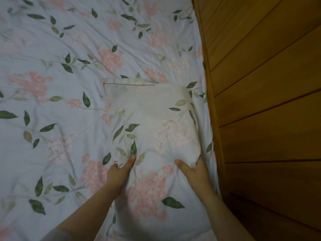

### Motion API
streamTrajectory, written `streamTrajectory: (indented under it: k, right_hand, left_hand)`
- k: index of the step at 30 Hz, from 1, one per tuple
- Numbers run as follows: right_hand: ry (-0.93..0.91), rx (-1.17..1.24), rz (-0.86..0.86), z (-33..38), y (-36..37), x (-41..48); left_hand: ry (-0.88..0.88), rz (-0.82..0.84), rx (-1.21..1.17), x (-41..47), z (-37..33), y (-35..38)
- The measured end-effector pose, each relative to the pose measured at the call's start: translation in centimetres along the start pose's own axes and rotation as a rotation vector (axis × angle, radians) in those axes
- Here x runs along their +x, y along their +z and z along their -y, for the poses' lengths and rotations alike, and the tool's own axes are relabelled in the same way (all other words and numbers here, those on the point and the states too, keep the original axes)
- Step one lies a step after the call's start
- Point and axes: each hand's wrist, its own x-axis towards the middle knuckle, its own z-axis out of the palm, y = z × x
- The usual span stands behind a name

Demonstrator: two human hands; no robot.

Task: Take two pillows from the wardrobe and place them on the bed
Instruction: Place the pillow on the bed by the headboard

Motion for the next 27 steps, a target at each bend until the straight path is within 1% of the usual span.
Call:
streamTrajectory:
  k: [3, 5, 8, 10, 11, 12, 13, 14, 15, 16, 18, 21, 24, 27]
  right_hand:
    - [-0.124, -0.027, -0.042, 3.8, -1.1, 0.3]
    - [-0.197, -0.002, -0.062, 6.3, -2.1, 0.3]
    - [-0.249, -0.002, -0.145, 8.2, -4.1, 0.7]
    - [-0.222, -0.108, -0.229, 7.4, -4.9, 1.5]
    - [-0.171, -0.224, -0.275, 6.3, -5.3, 2.3]
    - [-0.085, -0.375, -0.302, 5.2, -5.4, 3.0]
    - [0.04, -0.53, -0.311, 4.0, -5.4, 3.6]
    - [0.164, -0.642, -0.307, 2.4, -5.5, 4.1]
    - [0.239, -0.678, -0.29, 1.3, -5.4, 4.4]
    - [0.265, -0.657, -0.264, 0.2, -5.2, 4.6]
    - [0.224, -0.612, -0.192, -1.8, -4.8, 4.5]
    - [0.195, -0.571, -0.055, -4.1, -4.3, 3.8]
    - [0.252, -0.539, 0.063, -5.6, -4.0, 2.9]
    - [0.237, -0.513, 0.077, -5.9, -3.9, 2.2]
  left_hand:
    - [0.141, -0.042, -0.058, -2.2, -3.6, 0.9]
    - [0.23, -0.054, -0.082, -3.8, -6.3, 1.7]
    - [0.325, -0.06, -0.114, -5.3, -9.4, 2.6]
    - [0.361, -0.097, -0.036, -4.7, -10.0, 3.0]
    - [0.358, -0.11, 0.049, -3.7, -9.8, 3.5]
    - [0.32, -0.117, 0.154, -2.8, -9.4, 3.4]
    - [0.242, -0.115, 0.276, -1.6, -8.7, 3.5]
    - [0.155, -0.11, 0.389, -0.3, -7.6, 3.9]
    - [0.099, -0.103, 0.491, 0.4, -6.8, 4.0]
    - [0.093, -0.092, 0.584, 1.0, -6.1, 4.2]
    - [0.191, -0.063, 0.708, 1.3, -4.9, 5.0]
    - [0.318, 0.005, 0.78, 0.7, -3.5, 6.2]
    - [0.333, 0.037, 0.831, -0.4, -2.9, 7.0]
    - [0.356, 0.052, 0.846, -1.5, -2.8, 7.7]
